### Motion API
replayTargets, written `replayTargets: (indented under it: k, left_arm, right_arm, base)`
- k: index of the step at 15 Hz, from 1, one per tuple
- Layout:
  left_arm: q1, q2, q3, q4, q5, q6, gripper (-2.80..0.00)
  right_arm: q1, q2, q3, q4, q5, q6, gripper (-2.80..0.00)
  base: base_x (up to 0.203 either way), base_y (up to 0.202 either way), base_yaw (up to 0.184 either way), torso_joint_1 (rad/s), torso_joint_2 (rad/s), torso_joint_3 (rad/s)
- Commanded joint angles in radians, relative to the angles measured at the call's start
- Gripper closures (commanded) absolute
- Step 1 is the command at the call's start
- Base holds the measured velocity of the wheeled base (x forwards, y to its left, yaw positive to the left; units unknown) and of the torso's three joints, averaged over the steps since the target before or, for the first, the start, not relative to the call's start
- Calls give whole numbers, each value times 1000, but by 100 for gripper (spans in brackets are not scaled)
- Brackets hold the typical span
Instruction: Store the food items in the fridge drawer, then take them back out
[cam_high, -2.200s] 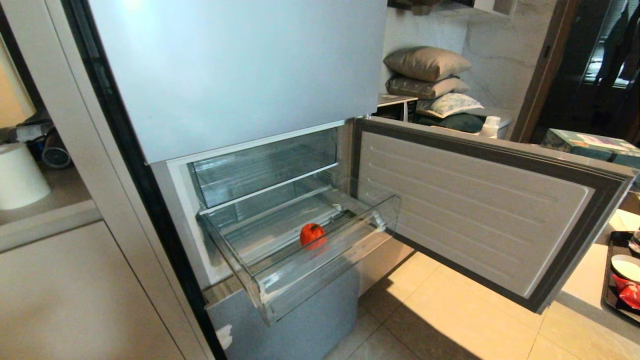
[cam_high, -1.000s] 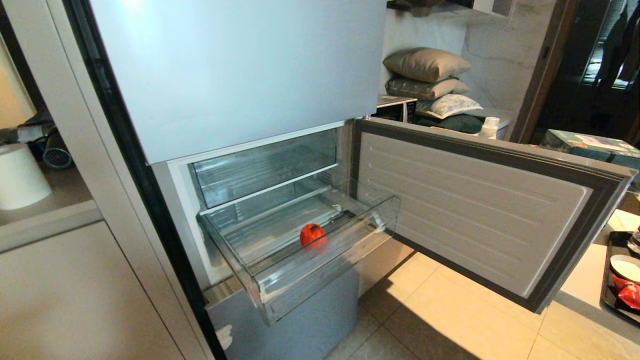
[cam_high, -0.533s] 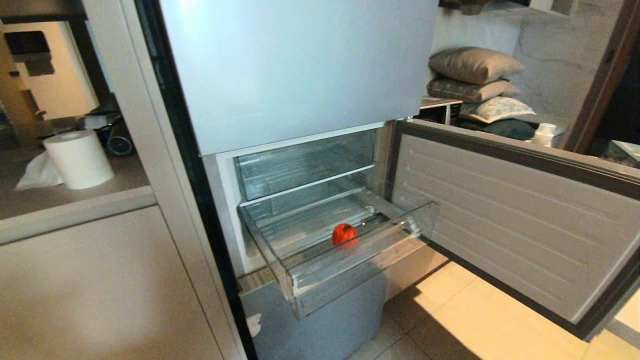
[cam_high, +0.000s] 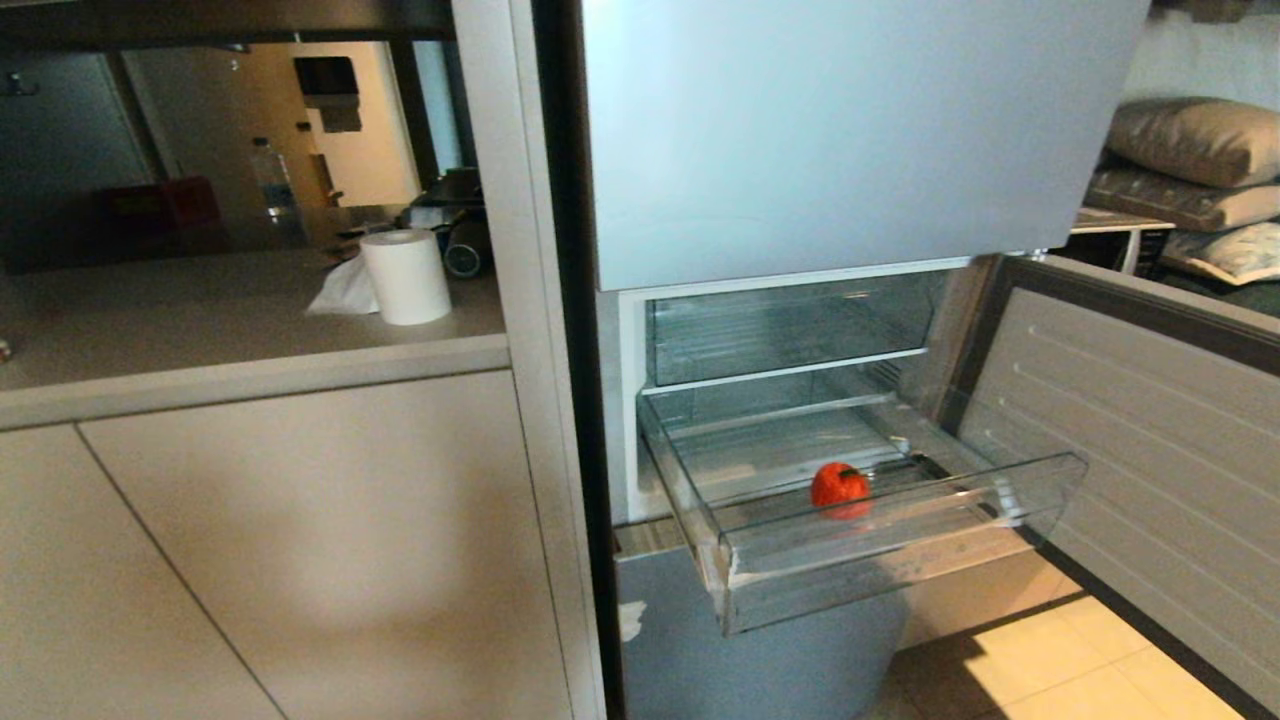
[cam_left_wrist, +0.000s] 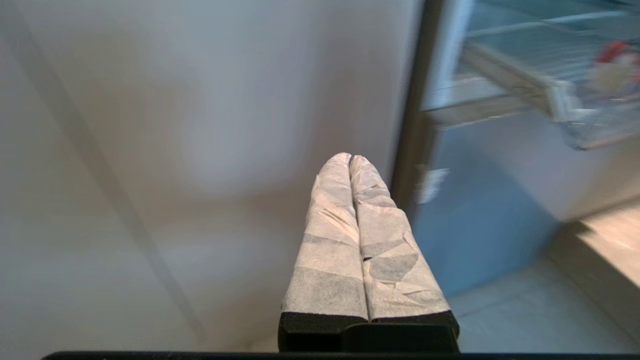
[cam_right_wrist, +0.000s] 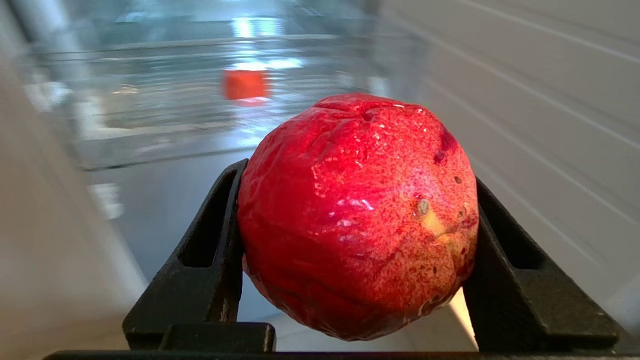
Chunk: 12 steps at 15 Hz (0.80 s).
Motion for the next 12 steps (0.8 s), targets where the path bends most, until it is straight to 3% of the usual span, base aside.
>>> replayTargets:
  k: [1,6,9,12]
  left_arm:
    - [0,0,0,1,0,0,0]
    - [0,0,0,1,0,0,0]
    - [0,0,0,1,0,0,0]
    - [0,0,0,1,0,0,0]
  right_arm:
    - [0,2,0,-3,4,-1,0]
    - [0,55,-1,-11,21,-51,0]
    - [-2,295,-45,-78,30,-14,0]
    - [-1,603,-219,-84,64,50,0]
  base:
    - [-2,-10,130,-1,6,3]
    - [0,-1,17,1,0,1]
    - [0,0,0,0,0,0]
    - [0,0,0,0,0,0]
